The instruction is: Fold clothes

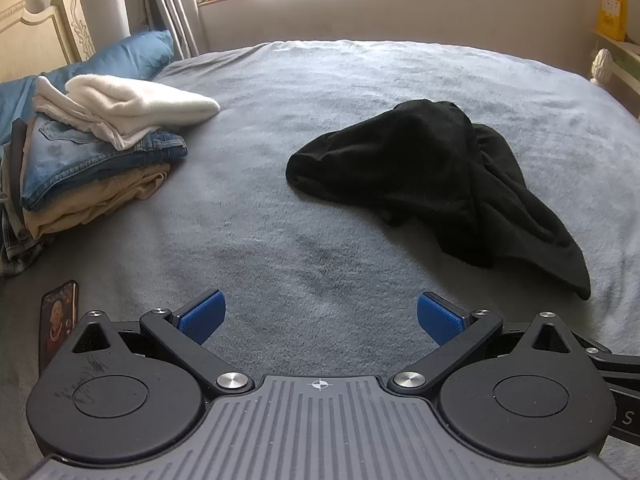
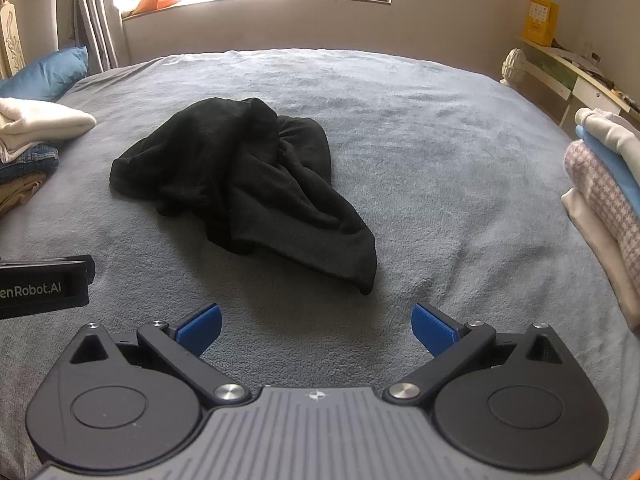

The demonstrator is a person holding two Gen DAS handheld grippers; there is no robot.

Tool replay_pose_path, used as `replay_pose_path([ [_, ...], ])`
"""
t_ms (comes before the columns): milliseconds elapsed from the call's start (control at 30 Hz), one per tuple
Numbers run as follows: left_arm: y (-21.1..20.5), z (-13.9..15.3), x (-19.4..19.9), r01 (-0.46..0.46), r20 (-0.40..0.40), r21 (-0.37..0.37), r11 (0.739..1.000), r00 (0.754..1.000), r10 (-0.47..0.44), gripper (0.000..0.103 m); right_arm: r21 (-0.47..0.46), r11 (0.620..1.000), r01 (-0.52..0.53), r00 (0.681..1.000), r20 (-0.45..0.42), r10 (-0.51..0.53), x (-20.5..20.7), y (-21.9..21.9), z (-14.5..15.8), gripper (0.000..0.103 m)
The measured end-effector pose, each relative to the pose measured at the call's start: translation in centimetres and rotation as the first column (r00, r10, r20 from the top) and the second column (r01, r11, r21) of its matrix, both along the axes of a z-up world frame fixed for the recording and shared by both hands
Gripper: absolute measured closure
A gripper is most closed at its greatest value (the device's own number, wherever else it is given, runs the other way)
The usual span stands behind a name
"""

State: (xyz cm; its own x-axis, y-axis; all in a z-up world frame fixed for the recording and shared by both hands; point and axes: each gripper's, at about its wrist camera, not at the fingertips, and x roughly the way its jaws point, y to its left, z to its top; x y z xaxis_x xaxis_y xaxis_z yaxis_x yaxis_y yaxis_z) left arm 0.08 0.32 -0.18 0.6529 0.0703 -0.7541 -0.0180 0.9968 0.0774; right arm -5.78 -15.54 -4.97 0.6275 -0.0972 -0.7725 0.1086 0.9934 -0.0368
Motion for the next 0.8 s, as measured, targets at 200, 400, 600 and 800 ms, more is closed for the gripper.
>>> replay_pose_path([
  [200, 0.0, -0.1, 0.0, 0.0, -0.007, -0.004, 1.0, 1.0, 0.0, 0.0, 0.001, 1.0, 0.002, 1.0, 0.0, -0.002, 0.0, 0.0, 0.0, 0.0],
  [400, 0.1, -0.1, 0.1, 0.0, -0.006, -0.005, 1.0, 1.0, 0.0, 0.0, 0.0, 1.0, 0.003, 1.0, -0.001, -0.003, 0.0, 0.0, -0.1, 0.0],
  [600, 0.2, -0.5, 0.2, 0.001, -0.008, -0.017, 1.0, 1.0, -0.001, 0.0, 0.002, 1.0, 0.006, 1.0, 0.0, -0.006, 0.1, -0.1, -0.2, 0.0],
  [800, 0.4, -1.1, 0.4, 0.003, -0.009, -0.029, 1.0, 1.0, -0.003, 0.0, 0.005, 1.0, 0.005, 1.0, 0.013, -0.005, 0.1, -0.5, -0.7, 0.0],
])
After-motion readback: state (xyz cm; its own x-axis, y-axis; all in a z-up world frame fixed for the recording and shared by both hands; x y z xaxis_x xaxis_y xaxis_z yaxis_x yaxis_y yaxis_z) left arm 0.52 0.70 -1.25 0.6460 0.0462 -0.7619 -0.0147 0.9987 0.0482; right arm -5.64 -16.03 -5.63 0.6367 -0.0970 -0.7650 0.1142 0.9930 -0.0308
